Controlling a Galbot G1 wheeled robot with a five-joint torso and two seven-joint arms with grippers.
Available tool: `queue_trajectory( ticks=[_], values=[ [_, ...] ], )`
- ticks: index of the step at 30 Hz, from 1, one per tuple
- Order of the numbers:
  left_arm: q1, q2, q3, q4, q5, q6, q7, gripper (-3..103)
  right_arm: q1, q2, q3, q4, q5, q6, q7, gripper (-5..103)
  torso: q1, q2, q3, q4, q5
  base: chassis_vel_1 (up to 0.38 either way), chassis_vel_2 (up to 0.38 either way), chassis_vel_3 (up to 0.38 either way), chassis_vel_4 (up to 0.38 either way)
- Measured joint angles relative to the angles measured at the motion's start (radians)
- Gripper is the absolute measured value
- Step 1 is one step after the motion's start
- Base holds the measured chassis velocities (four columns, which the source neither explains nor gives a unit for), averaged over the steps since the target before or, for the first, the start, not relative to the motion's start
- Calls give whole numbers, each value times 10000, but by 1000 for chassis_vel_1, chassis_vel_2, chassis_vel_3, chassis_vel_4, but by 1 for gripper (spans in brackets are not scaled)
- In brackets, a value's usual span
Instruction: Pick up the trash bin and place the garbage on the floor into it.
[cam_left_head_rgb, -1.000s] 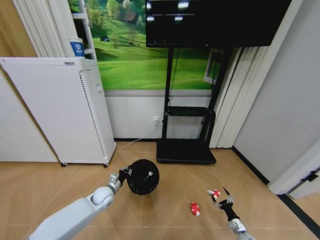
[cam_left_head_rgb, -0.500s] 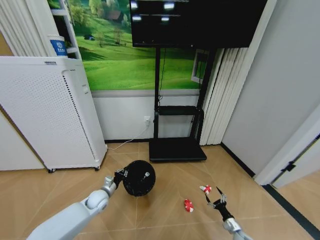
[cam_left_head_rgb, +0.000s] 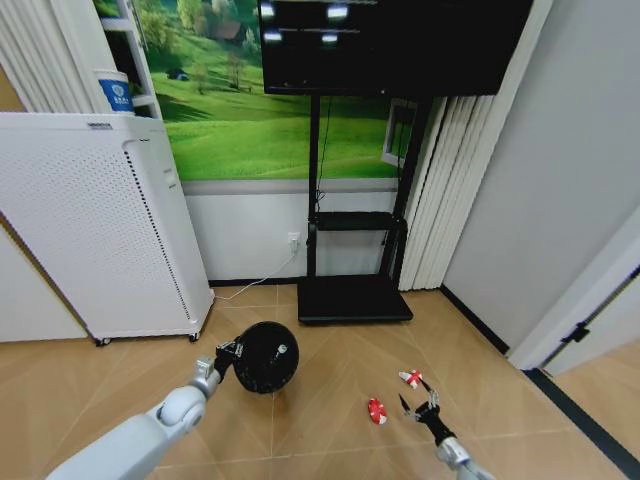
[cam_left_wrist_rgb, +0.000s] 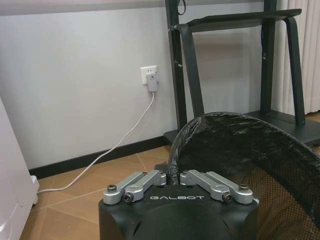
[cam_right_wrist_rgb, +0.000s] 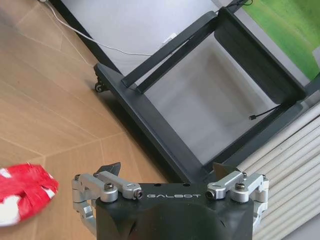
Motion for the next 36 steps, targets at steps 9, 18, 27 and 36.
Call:
queue_trajectory(
  ticks=[9,18,27,36],
  values=[
    [-108,-144,92,50,-41,-60,3,6,124,-59,-265,135,108,2,-291,100,-1,0,-1,1,-1,-26,4,22,1],
    [-116,-177,145,-17,-53,-70,14,6,23,-229,-268,342,17,15,-267,100,1,0,3,-2,0,-212,-71,193,61],
    [-144,-177,184,-52,-70,-80,43,6,-178,-320,-120,453,-71,21,-215,100,-1,0,-1,-1,0,-40,-76,20,53],
    [-132,-183,203,-80,-88,-91,19,6,-364,-311,39,692,-298,28,-25,100,-2,0,-1,2,-2,-36,-28,60,36]
  ],
)
